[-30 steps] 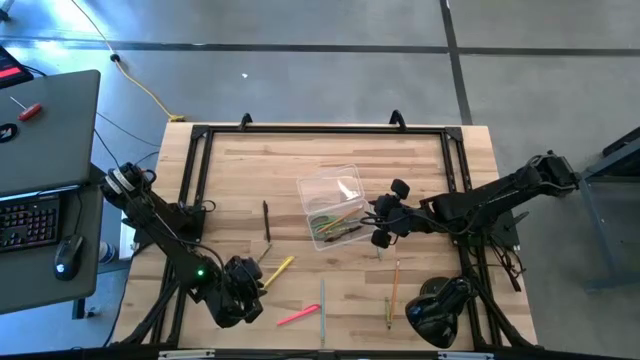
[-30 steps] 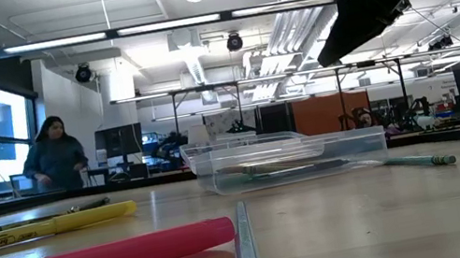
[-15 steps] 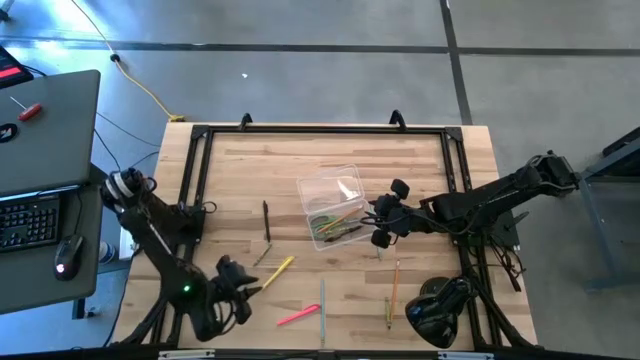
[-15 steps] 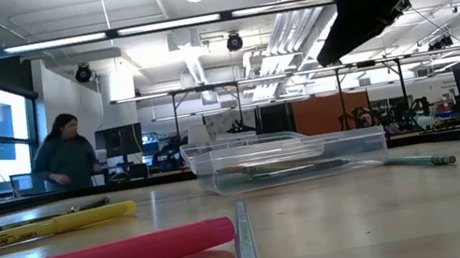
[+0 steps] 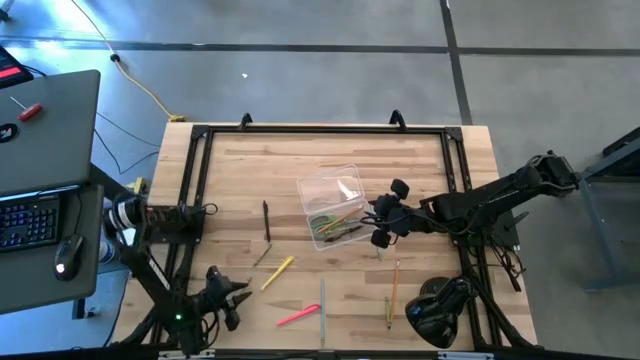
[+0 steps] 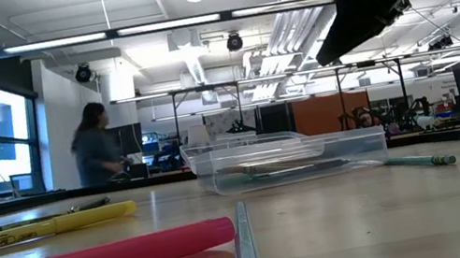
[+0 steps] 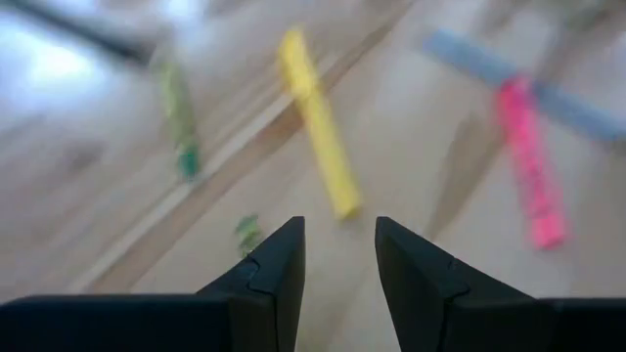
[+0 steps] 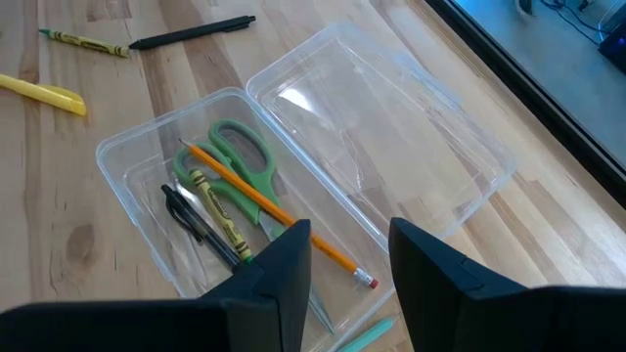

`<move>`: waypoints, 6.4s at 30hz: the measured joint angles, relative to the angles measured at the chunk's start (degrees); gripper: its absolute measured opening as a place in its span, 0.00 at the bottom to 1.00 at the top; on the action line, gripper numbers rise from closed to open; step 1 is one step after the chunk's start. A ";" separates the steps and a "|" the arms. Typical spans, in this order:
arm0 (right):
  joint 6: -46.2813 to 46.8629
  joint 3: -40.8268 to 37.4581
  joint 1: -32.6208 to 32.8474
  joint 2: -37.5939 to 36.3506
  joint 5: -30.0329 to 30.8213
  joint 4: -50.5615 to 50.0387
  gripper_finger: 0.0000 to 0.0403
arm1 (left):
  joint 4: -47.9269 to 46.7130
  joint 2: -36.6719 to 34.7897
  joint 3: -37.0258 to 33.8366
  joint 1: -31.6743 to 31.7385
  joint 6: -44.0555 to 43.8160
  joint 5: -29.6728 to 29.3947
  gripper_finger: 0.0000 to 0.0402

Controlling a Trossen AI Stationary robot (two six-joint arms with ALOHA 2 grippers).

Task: Pick & place school supplies into a supply box
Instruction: Put the green crayon into the supply box

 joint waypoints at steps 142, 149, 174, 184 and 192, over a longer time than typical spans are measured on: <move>-5.49 0.00 -0.02 0.00 -17.57 8.57 0.29 | 21.94 -12.11 5.52 65.56 89.08 44.89 0.25; -5.11 0.00 -0.02 0.00 -17.57 8.55 0.29 | 17.29 -12.98 5.52 61.41 85.76 36.84 0.25; -5.55 0.00 -0.01 0.00 -17.56 8.35 0.29 | 8.85 -17.61 -9.59 23.56 22.17 -3.63 0.25; -5.27 0.00 -0.02 0.00 -17.54 8.39 0.29 | 23.48 -12.08 -17.80 22.81 23.33 -2.81 0.25; -4.07 0.00 -0.02 0.00 -17.53 8.59 0.29 | 29.15 -2.98 -17.91 22.79 23.04 -4.88 0.25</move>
